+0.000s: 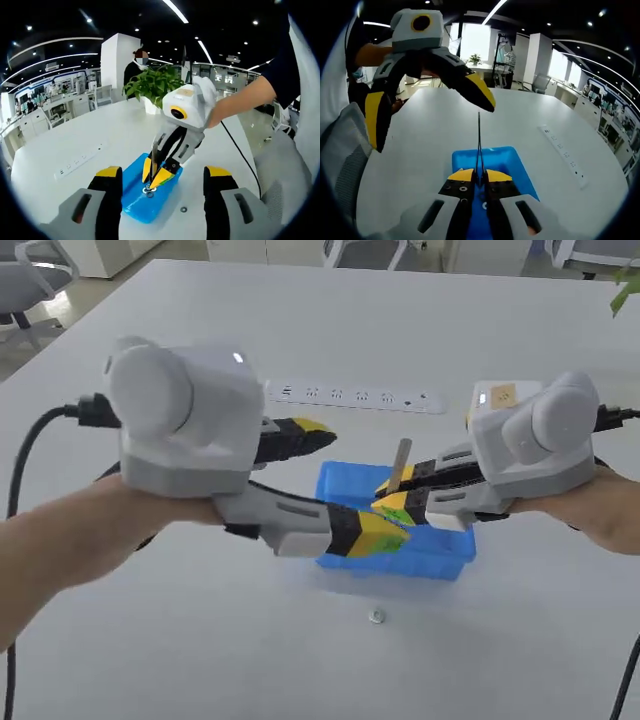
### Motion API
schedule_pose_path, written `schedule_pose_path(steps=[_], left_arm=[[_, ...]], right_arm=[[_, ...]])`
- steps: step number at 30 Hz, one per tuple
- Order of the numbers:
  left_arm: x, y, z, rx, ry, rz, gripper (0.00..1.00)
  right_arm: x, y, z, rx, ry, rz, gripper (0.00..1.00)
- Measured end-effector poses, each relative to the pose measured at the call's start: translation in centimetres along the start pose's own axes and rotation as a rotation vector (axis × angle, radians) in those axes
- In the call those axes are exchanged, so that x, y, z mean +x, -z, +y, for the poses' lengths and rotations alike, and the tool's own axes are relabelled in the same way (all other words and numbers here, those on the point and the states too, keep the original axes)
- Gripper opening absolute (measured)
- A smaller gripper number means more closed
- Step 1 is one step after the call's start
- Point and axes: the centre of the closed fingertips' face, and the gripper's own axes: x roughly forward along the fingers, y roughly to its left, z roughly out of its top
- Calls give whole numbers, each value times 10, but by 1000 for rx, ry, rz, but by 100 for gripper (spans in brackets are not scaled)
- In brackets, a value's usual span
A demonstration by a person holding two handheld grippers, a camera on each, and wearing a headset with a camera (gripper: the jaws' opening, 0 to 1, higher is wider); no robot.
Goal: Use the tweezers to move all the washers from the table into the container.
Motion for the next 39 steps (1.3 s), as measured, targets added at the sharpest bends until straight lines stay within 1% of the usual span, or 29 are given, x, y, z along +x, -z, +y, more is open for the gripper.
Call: schedule_pose_path(steps=[1,2,3,4,5,7,8,10,11,14,16,17,19,23,26,27,28,29,30,31,32,33,34,39], left_arm=[[3,-2,-1,31,18,4,64],[7,-4,-3,45,47,4,58],[9,-6,-1,45,48,4,52],[12,-8,-1,59,65,11,49],[13,-8,-1,68,74,19,46],[17,-7,-1,81,96,37,43],[19,-6,-1,89,106,50,40],[21,-3,1,127,111,73,32],[22,-2,1,135,121,84,27],[24,-3,-1,132,141,92,25],[26,-4,-3,143,142,94,25],[27,-4,-5,142,155,94,24],[29,-4,-8,145,163,98,22],[29,-2,-7,157,167,117,9],[27,-2,-6,156,169,121,8],[26,-2,-6,163,168,122,8],[26,-3,-3,194,151,121,8],[26,-5,2,217,117,118,8],[26,-5,-1,220,126,114,8],[26,-6,-1,217,124,110,8],[27,-7,1,234,111,109,8],[27,-7,1,241,111,111,7],[28,-8,1,251,110,111,7],[29,-6,-2,260,124,120,6]], right_arm=[[-1,0,1,-3,-3,-1,8],[-1,0,2,-4,-7,0,8],[-1,1,2,-7,-10,1,8],[-2,1,2,-9,-12,3,8],[-2,1,3,-12,-14,5,8],[-3,3,5,-25,-18,13,8],[-3,7,6,-41,-21,32,8],[-2,9,5,-40,-22,35,8],[-2,10,6,-43,-25,39,8],[-3,10,7,-50,-28,43,8],[-4,8,8,-50,-30,39,8],[-4,7,9,-51,-32,39,8],[-3,6,11,-56,-37,41,8],[-3,4,13,-59,-41,41,8],[-2,4,14,-64,-44,41,8],[-2,3,14,-64,-43,41,8],[-2,3,14,-64,-42,41,8],[-2,3,13,-63,-39,41,8],[-3,2,11,-61,-30,37,8],[-3,0,9,-57,-22,34,9],[-4,0,7,-56,-13,34,9],[-4,0,4,-57,2,37,9],[-4,0,4,-54,-1,37,9],[-3,1,6,-60,-4,45,11]])
